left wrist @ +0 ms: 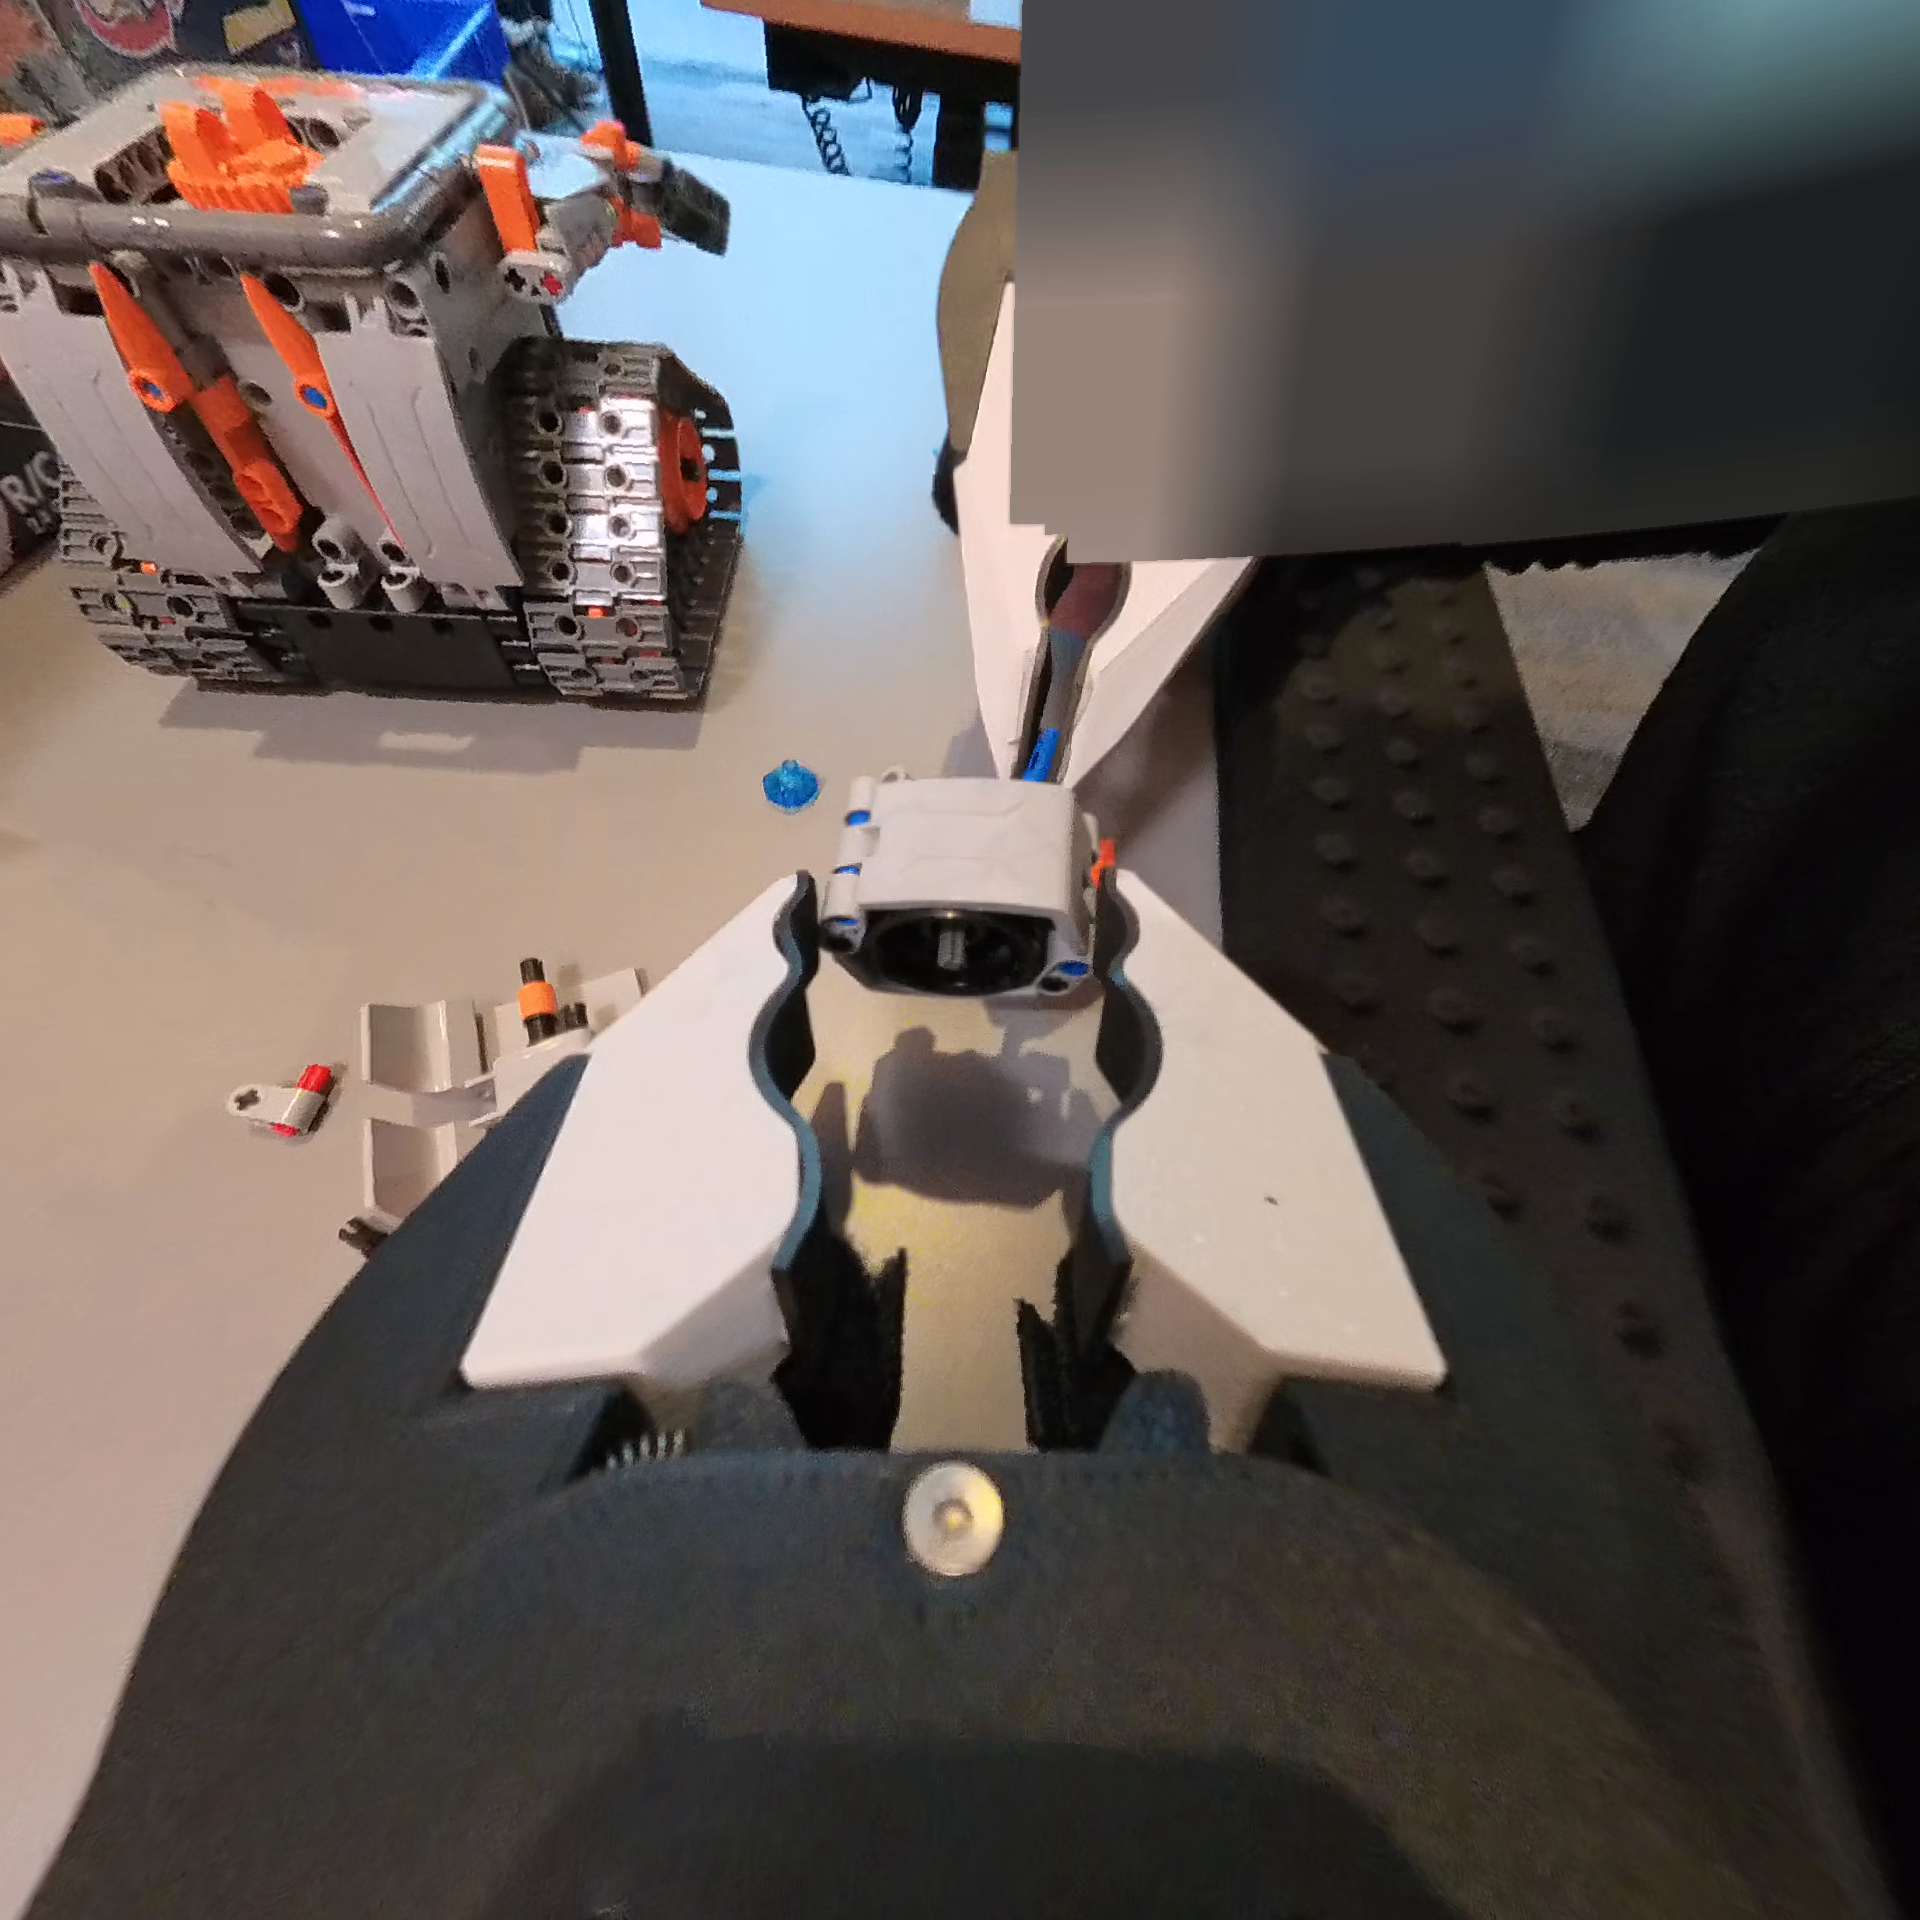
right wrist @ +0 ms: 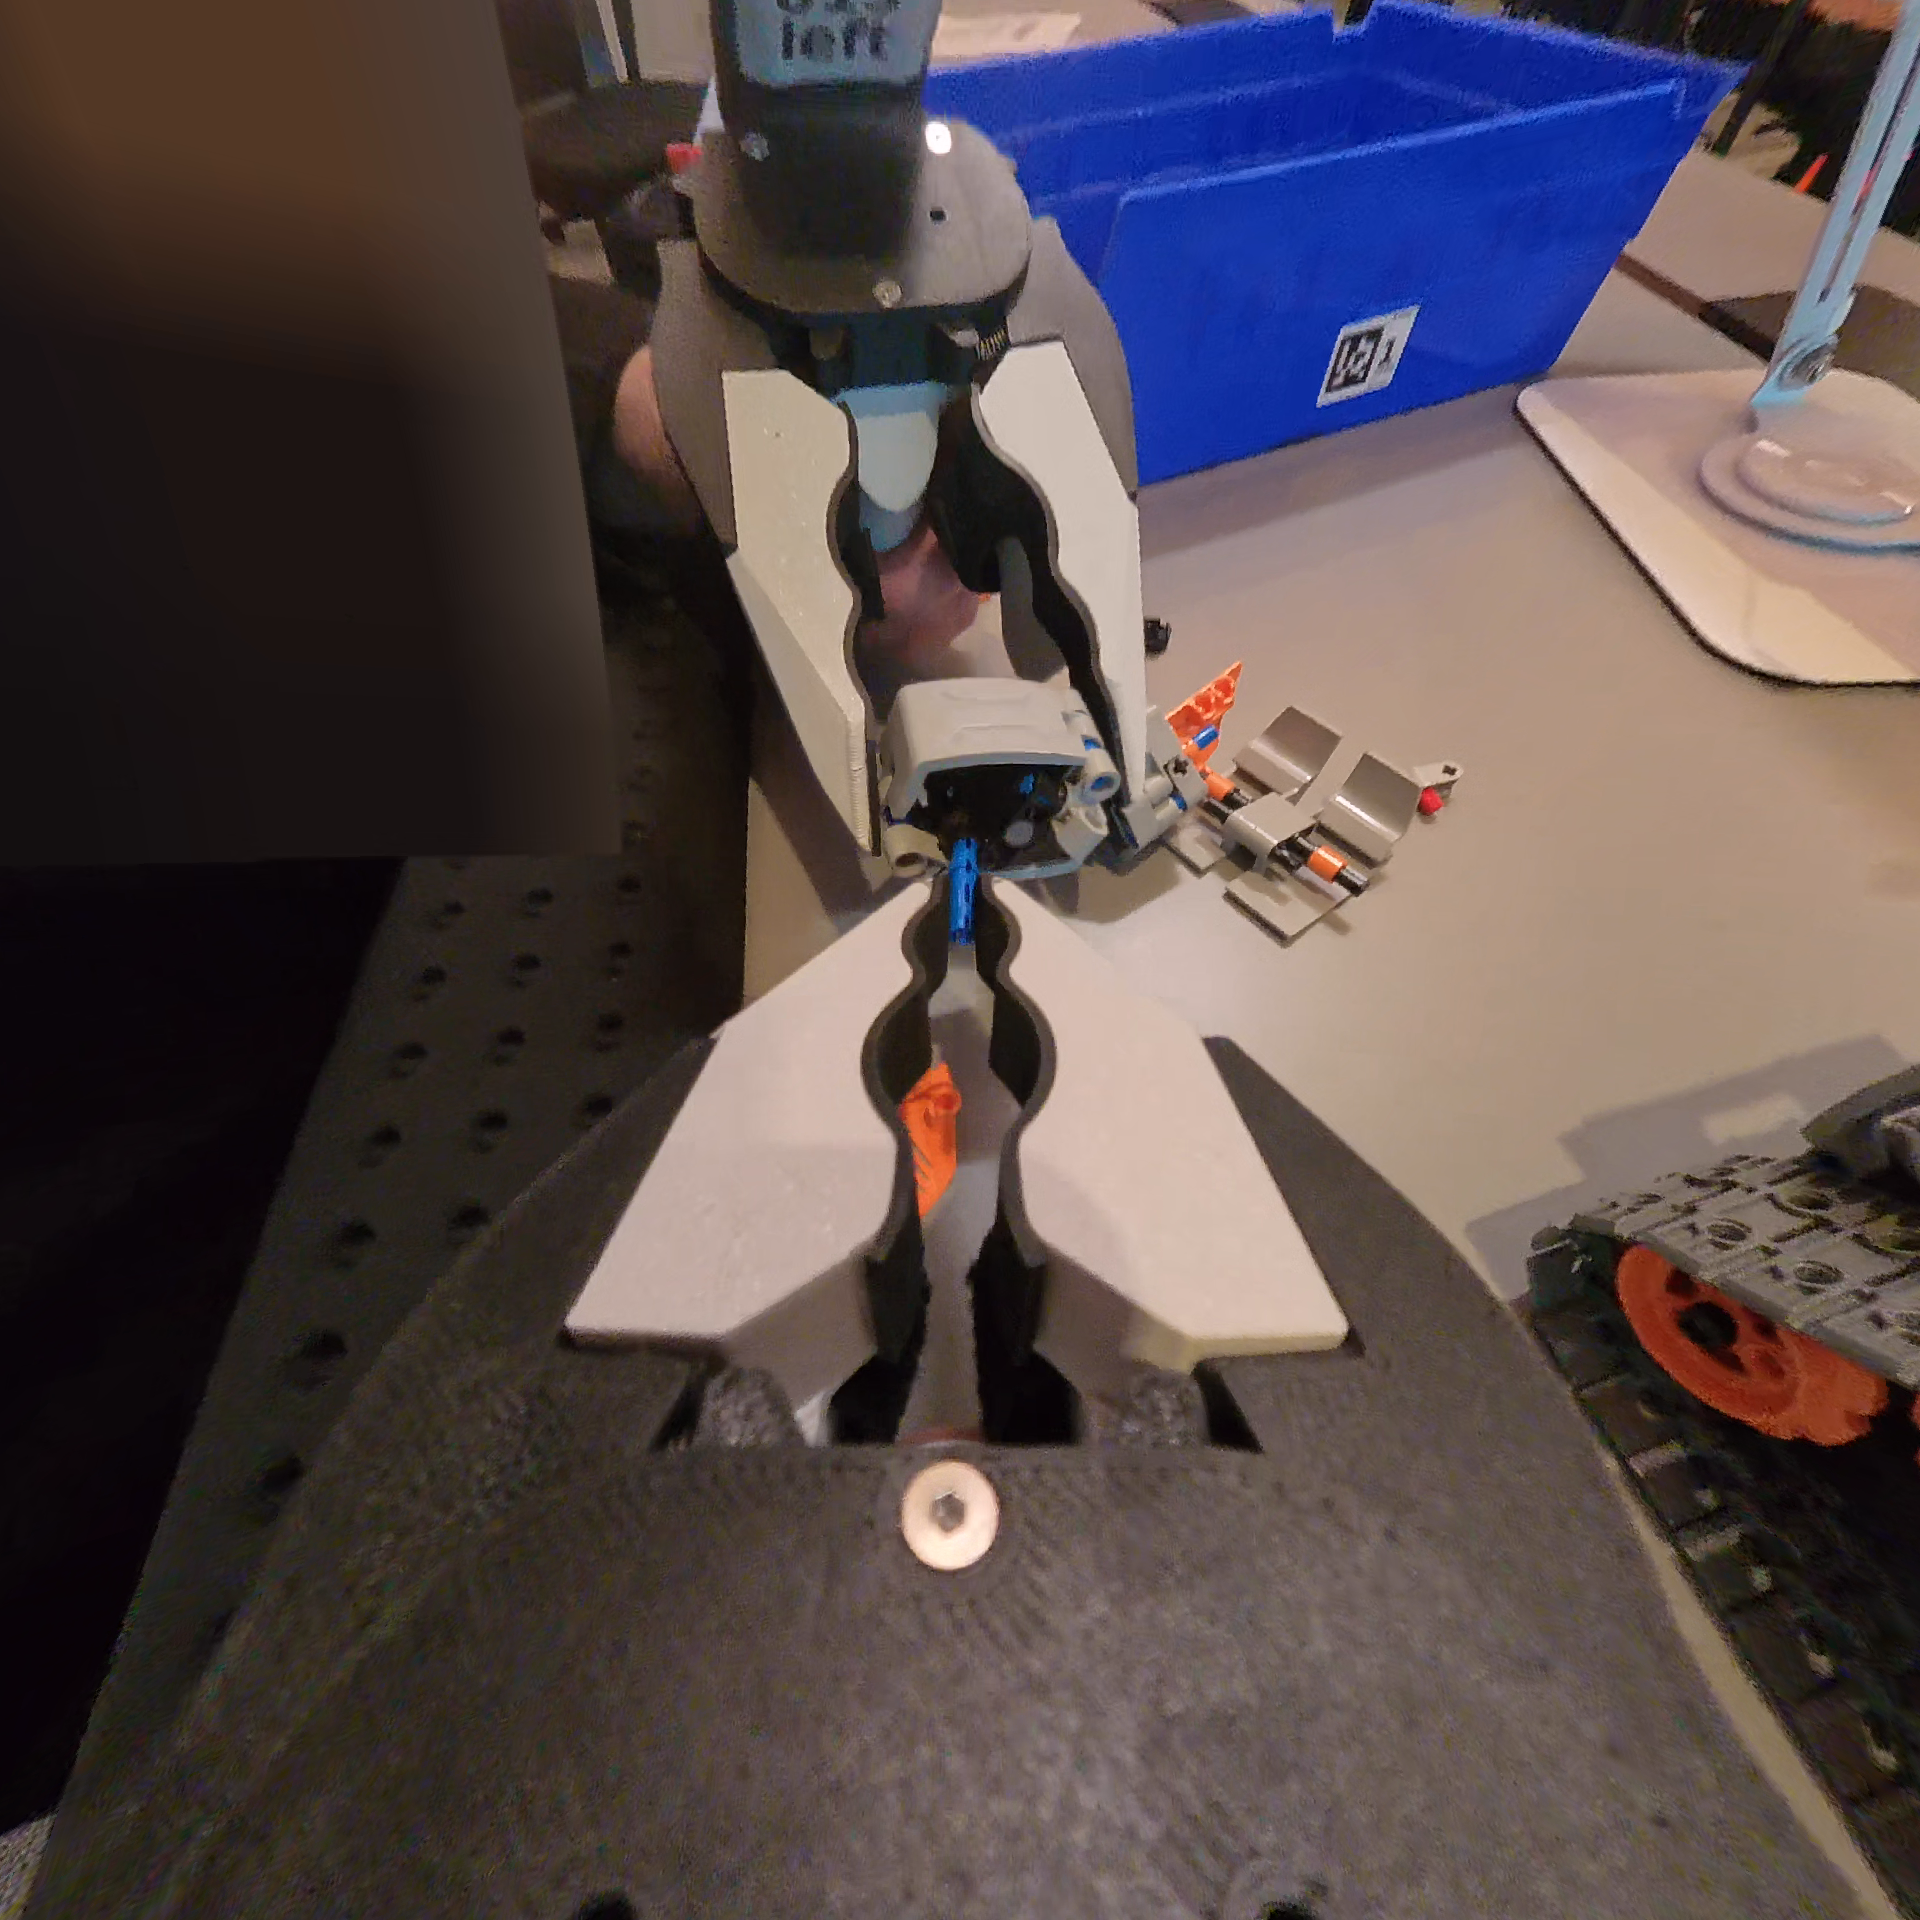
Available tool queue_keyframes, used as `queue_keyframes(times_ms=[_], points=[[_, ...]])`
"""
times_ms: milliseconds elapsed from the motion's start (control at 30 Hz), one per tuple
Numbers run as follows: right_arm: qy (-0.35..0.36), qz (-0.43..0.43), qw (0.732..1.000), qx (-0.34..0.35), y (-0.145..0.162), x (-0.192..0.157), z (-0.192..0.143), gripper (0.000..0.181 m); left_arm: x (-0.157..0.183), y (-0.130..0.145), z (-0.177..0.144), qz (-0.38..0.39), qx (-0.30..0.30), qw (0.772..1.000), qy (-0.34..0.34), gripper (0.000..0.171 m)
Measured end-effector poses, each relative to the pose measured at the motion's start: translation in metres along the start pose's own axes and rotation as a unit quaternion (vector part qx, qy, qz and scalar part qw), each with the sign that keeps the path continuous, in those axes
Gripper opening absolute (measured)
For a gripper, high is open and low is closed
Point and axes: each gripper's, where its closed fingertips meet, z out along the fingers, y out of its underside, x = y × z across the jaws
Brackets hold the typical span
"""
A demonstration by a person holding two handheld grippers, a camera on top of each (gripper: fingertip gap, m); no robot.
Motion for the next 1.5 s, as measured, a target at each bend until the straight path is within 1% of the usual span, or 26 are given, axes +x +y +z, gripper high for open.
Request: queue_keyframes(times_ms=[167,333,600,800,1200,1500], points=[[0.005,-0.011,1.000,0.029,-0.012,-0.002,-0.005,0.001,0.002,-0.008,-0.003,-0.018,0.032,0.999,0.021,0.051],[0.015,-0.035,0.999,0.029,-0.015,-0.004,-0.006,0.001,0.004,-0.009,-0.001,-0.004,0.035,0.999,0.023,0.051],[0.037,-0.078,0.996,-0.021,-0.004,-0.006,-0.004,0.001,0.004,-0.001,0.004,0.047,-0.001,0.999,-0.009,0.050],[0.039,-0.096,0.992,-0.068,0.011,-0.006,0.000,0.001,0.002,0.012,0.009,0.108,-0.055,0.991,-0.048,0.050],[0.042,-0.106,0.988,-0.109,0.026,-0.005,0.005,0.001,0.000,0.025,0.014,0.130,-0.099,0.984,-0.071,0.050],[0.055,-0.127,0.982,-0.127,0.031,-0.005,0.007,0.001,0.001,0.028,0.015,0.133,-0.107,0.982,-0.077,0.049]])
